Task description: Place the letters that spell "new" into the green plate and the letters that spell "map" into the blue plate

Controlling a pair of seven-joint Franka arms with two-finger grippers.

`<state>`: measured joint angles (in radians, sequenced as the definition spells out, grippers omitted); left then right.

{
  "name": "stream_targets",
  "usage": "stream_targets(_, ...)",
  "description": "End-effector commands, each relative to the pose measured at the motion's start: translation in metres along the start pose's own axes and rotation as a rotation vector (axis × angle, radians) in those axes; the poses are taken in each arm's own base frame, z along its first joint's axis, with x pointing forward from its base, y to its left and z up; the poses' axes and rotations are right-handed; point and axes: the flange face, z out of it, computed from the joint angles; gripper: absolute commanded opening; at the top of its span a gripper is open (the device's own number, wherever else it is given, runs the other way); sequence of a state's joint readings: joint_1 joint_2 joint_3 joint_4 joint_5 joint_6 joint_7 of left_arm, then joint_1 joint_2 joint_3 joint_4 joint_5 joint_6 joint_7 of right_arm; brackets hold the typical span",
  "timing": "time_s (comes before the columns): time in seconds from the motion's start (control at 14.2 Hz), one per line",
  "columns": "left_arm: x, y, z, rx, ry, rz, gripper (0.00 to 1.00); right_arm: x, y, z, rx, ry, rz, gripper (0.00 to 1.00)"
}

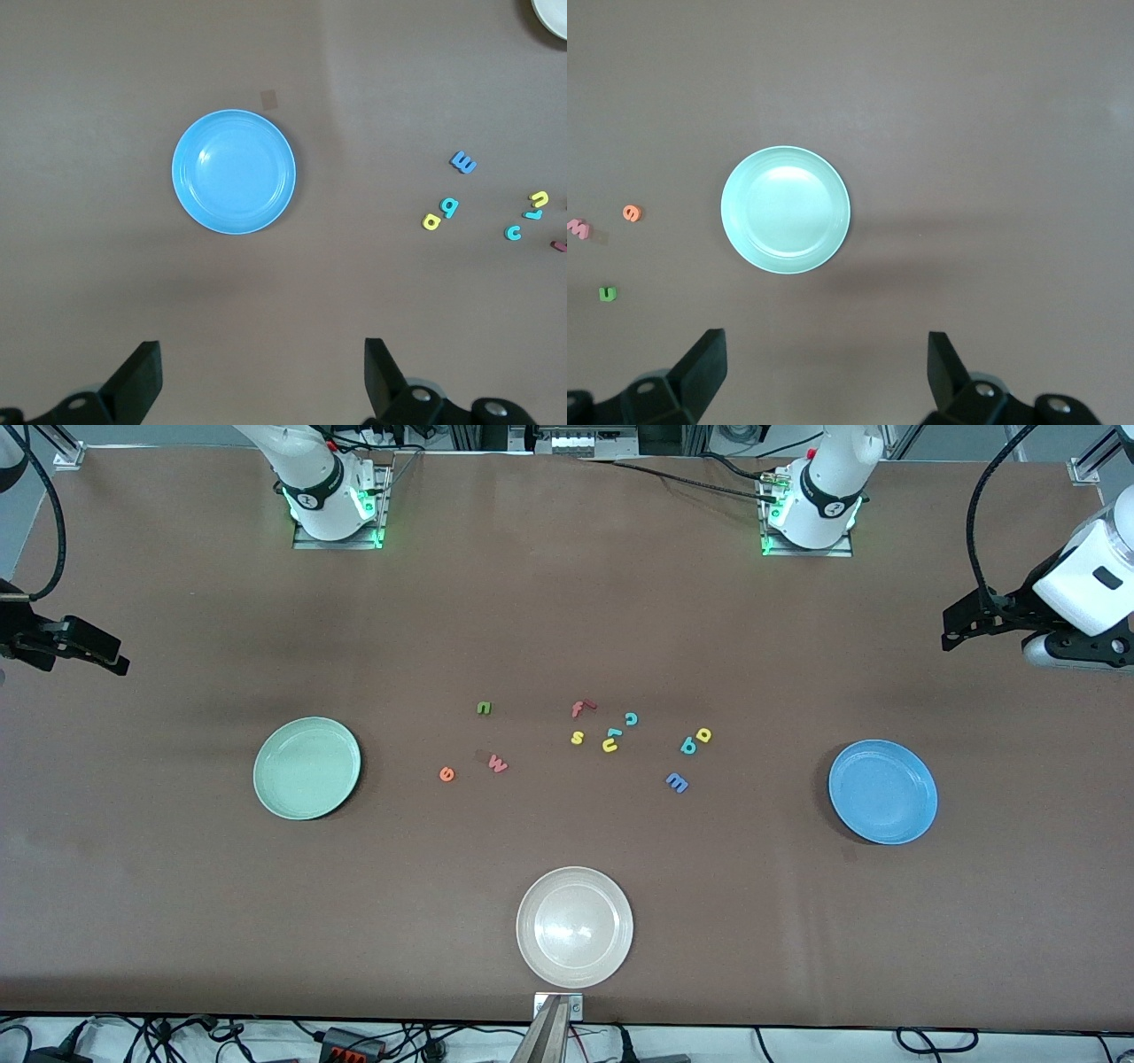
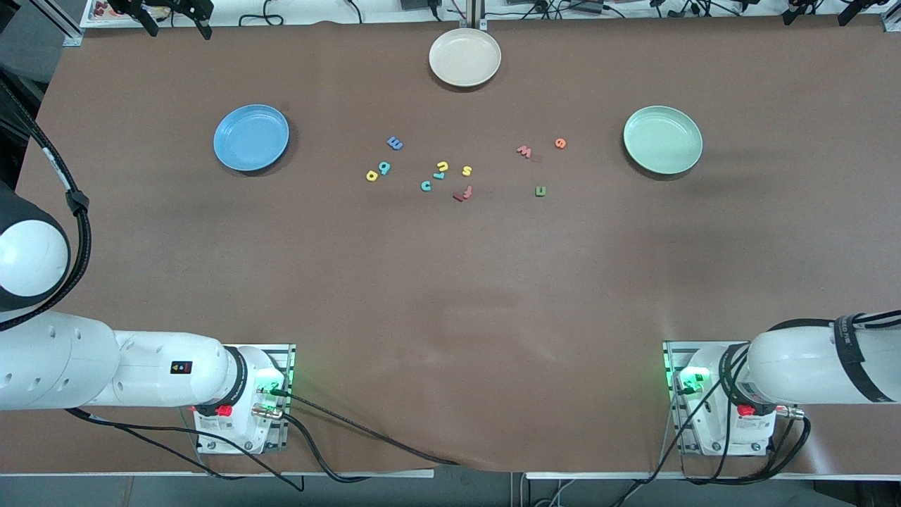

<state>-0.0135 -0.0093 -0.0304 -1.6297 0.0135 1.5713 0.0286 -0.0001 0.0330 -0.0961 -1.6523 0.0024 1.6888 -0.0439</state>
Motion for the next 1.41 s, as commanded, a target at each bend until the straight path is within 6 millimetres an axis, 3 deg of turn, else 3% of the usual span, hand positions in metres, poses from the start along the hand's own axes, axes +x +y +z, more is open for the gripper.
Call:
stream_targets(0.0,0.002,0.005,-0.007,-0.007,0.000,0.021,1.00,-0.003,0.001,-0.001,-0.008,-0.002,-0.012,1.00)
stream_targets(0.28,0.002,0.004,-0.007,-0.009,0.001,0.019,1.00,0.002,-0.002,0.010,-0.008,-0.024,-0.017,1.00)
stream_targets(0.42,0.002,0.004,-0.007,-0.009,0.001,0.019,1.00,0.011,-0.012,0.032,-0.004,-0.059,-0.030,1.00)
stream_targets(0.71,0.003,0.008,-0.007,-0.007,0.002,0.024,1.00,0.031,-0.071,0.092,-0.004,-0.138,-0.123,1.00)
stream_targets(1.13,0.003,0.008,-0.007,-0.009,0.002,0.022,1.00,0.049,-0.203,0.205,-0.013,-0.156,-0.295,1.00)
stream_targets(1.34,0.002,0.008,-0.007,-0.009,0.001,0.022,1.00,0.056,-0.234,0.276,-0.025,-0.144,-0.334,1.00)
